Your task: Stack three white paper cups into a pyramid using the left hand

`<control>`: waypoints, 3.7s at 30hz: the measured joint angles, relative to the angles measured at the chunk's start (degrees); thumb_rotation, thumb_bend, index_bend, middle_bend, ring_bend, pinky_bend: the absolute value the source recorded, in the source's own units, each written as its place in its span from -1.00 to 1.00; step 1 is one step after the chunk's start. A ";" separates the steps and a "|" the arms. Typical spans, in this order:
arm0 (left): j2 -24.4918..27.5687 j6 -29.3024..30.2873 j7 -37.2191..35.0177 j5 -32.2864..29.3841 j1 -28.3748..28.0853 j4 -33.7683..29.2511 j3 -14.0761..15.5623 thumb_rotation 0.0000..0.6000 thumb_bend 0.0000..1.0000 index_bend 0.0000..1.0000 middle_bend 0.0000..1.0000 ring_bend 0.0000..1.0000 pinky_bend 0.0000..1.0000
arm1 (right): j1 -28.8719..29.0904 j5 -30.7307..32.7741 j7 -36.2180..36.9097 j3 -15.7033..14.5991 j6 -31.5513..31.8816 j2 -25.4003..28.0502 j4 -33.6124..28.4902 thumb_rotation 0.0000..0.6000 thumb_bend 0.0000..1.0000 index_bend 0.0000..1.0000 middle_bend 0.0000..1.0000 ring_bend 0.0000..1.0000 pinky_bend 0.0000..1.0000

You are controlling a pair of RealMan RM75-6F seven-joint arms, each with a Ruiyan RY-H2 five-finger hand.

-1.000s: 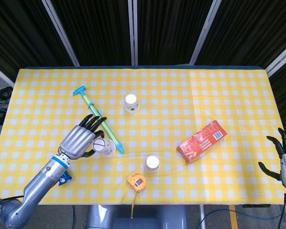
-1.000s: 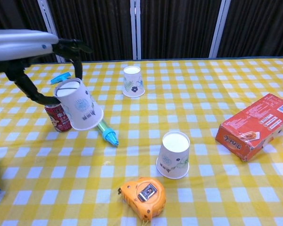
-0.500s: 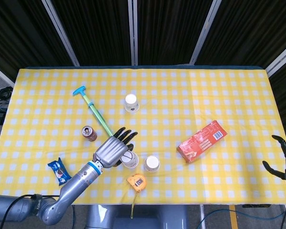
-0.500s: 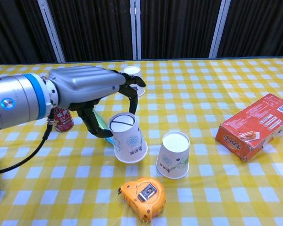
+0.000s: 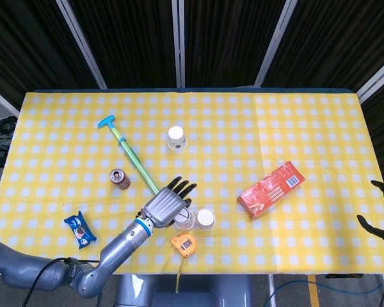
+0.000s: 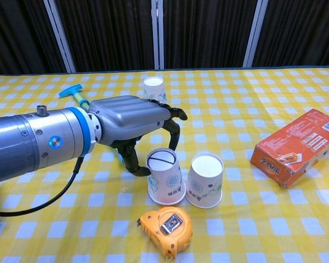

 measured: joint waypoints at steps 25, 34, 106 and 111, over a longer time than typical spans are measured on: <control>5.13 2.23 -9.06 1.96 1.52 -1.27 0.79 1.00 -0.38 -1.00 -1.00 -1.00 -1.00 | -0.09 0.95 -0.73 -0.01 -1.16 -0.22 0.57 1.00 -0.81 -0.52 -1.00 -1.00 -0.76; 14.24 2.23 -15.75 1.47 3.02 0.56 -3.10 1.00 -0.38 -1.00 -1.00 -1.00 -1.00 | 0.39 1.85 -2.35 -0.02 -2.45 -1.12 1.20 1.00 -0.81 -0.52 -1.00 -1.00 -0.76; -18.05 -28.98 -6.20 -30.93 -27.62 70.89 -6.49 1.00 -0.10 -0.19 -1.00 -1.00 -1.00 | -0.07 5.64 1.56 2.01 -5.15 -0.72 4.57 1.00 -0.81 -0.50 -1.00 -1.00 -0.76; -15.88 -27.33 -7.98 -28.90 -26.72 67.30 -7.36 1.00 -0.10 -0.18 -1.00 -1.00 -1.00 | -0.12 5.15 1.15 1.87 -4.74 -0.67 4.07 1.00 -0.81 -0.50 -1.00 -1.00 -0.76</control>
